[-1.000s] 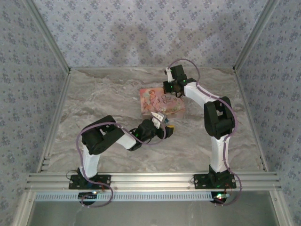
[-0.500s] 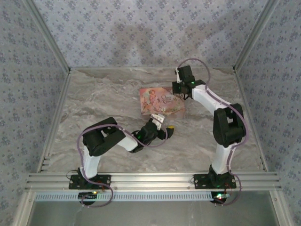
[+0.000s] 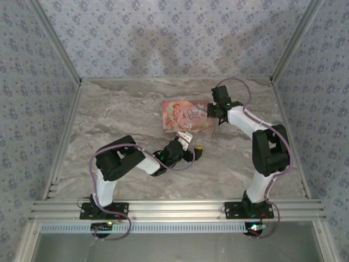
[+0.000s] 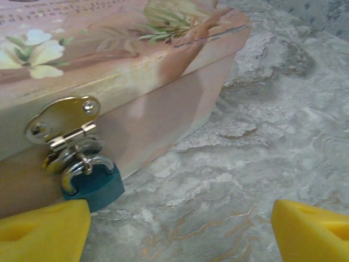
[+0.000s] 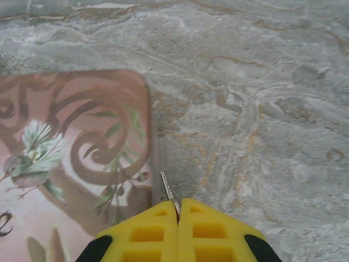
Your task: Unlock a padlock with a key
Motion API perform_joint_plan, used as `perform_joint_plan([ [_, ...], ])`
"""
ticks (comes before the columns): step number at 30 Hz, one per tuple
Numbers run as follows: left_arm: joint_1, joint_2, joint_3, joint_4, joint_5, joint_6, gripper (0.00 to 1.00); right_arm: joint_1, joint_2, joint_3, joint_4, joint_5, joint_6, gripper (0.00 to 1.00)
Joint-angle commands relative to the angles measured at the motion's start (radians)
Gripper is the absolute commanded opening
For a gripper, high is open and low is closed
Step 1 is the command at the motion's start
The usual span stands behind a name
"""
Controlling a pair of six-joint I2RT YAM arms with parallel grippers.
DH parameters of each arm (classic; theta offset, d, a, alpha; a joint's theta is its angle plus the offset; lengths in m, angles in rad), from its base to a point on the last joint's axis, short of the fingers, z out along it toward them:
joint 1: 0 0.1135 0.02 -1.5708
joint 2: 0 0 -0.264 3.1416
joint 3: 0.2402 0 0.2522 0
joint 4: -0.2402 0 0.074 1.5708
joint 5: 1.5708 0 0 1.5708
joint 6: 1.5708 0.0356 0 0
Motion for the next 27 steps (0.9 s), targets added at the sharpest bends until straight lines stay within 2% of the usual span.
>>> perform_joint_plan([
  [1,0.020,0.012,0.007,0.075,0.091,-0.010,0.83,0.012,-0.024,-0.043,0.031,-0.020,0.032,0.00],
  [6,0.036,0.020,0.008,0.105,0.148,-0.041,0.80,0.027,-0.031,-0.098,0.054,-0.032,0.035,0.00],
  [15,0.047,-0.007,-0.049,0.127,0.090,-0.108,0.82,0.038,-0.037,-0.125,0.070,-0.046,0.044,0.00],
  [19,0.045,-0.094,-0.163,0.167,0.045,-0.120,0.83,0.061,-0.051,-0.144,0.077,-0.037,0.044,0.00],
  [27,0.056,-0.305,-0.347,0.106,-0.009,-0.150,0.87,0.124,-0.118,-0.198,0.082,-0.031,0.063,0.00],
])
